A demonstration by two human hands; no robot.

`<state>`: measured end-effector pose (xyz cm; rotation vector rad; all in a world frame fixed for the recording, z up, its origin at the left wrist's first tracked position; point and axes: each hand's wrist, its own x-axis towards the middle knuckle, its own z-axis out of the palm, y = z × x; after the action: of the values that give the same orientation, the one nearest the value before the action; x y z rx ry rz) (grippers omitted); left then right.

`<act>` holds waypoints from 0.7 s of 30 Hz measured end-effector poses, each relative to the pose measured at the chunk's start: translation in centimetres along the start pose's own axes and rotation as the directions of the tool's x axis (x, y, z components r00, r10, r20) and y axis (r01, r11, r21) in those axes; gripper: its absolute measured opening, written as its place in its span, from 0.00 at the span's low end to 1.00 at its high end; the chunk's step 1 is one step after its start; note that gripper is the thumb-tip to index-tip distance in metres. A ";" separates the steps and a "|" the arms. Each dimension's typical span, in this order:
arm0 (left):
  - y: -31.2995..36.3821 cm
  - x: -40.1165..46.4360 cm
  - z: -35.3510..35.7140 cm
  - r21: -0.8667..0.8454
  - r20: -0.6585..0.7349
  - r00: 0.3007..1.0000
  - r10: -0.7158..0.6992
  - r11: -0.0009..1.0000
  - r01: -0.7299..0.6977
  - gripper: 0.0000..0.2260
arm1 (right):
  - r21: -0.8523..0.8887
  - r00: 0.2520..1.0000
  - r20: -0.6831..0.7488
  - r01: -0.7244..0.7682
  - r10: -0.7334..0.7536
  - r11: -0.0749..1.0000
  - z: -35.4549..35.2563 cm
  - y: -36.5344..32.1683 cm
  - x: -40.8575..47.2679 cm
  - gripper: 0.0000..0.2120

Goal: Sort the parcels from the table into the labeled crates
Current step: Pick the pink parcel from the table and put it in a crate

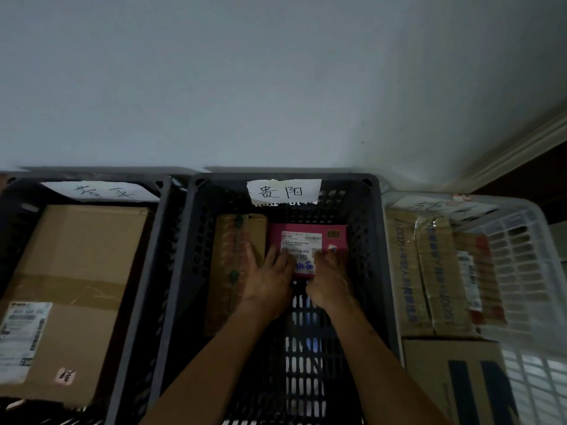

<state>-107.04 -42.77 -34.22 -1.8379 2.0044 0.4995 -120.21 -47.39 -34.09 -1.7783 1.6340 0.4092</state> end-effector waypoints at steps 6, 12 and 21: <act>-0.7 -2.0 -2.2 -0.060 -0.047 0.999 -0.016 0.998 0.013 0.31 | 0.004 0.997 -0.059 0.059 -0.058 0.998 -2.9 -2.0 -2.3 0.34; -1.6 -4.4 -6.2 -0.085 -0.122 0.991 -0.052 0.996 0.041 0.33 | -0.070 0.967 -0.200 0.148 -0.159 0.987 -6.1 -3.3 -5.9 0.29; -1.6 -11.3 -13.4 -0.242 -0.179 0.964 -0.194 0.959 0.148 0.28 | -0.160 0.931 -0.263 0.218 -0.254 0.963 -12.5 -3.5 -13.2 0.27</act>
<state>-105.03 -39.88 -16.97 -2.2613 1.9542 0.5274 -121.60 -45.78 -15.68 -2.1842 1.5809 0.1564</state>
